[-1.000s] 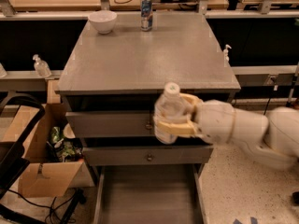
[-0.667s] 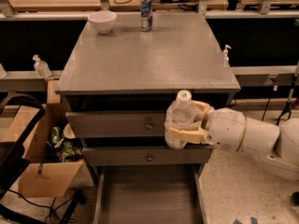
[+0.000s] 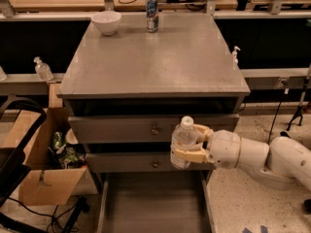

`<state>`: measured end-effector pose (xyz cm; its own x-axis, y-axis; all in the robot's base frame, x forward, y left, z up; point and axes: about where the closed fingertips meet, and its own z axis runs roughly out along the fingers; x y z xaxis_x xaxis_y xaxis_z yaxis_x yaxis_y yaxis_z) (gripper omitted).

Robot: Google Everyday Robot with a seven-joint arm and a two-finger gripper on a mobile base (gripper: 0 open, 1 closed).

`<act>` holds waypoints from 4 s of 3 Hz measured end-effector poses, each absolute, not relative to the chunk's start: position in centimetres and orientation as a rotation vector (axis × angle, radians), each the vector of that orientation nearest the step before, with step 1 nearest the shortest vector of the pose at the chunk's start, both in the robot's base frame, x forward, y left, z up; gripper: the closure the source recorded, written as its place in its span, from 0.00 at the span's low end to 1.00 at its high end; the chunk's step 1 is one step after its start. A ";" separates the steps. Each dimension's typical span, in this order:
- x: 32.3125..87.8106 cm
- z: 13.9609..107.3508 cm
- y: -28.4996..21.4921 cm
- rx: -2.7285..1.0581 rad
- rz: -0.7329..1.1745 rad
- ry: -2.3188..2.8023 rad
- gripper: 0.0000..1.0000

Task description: Place blue plastic bottle into bottom drawer

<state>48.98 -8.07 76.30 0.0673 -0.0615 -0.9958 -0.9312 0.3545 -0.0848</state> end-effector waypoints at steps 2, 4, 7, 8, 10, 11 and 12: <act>48.3 65.2 -9.9 -1.137 0.887 1.349 1.00; 47.9 61.0 -10.2 -1.185 0.846 1.401 1.00; 52.7 41.4 -2.2 -1.105 1.033 1.323 1.00; 53.7 36.2 -0.4 -1.137 1.076 1.304 1.00; 53.7 27.6 3.2 -1.176 1.133 1.337 1.00; 52.0 23.1 4.2 -1.120 1.167 1.405 1.00; 50.7 21.0 4.4 -1.076 1.184 1.449 1.00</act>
Offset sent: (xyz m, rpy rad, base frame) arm -0.0135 -0.0318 -0.1761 -0.1344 0.0022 0.1462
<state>50.69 4.42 21.02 -0.1680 -0.0635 -0.9837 -0.9767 0.1460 0.1574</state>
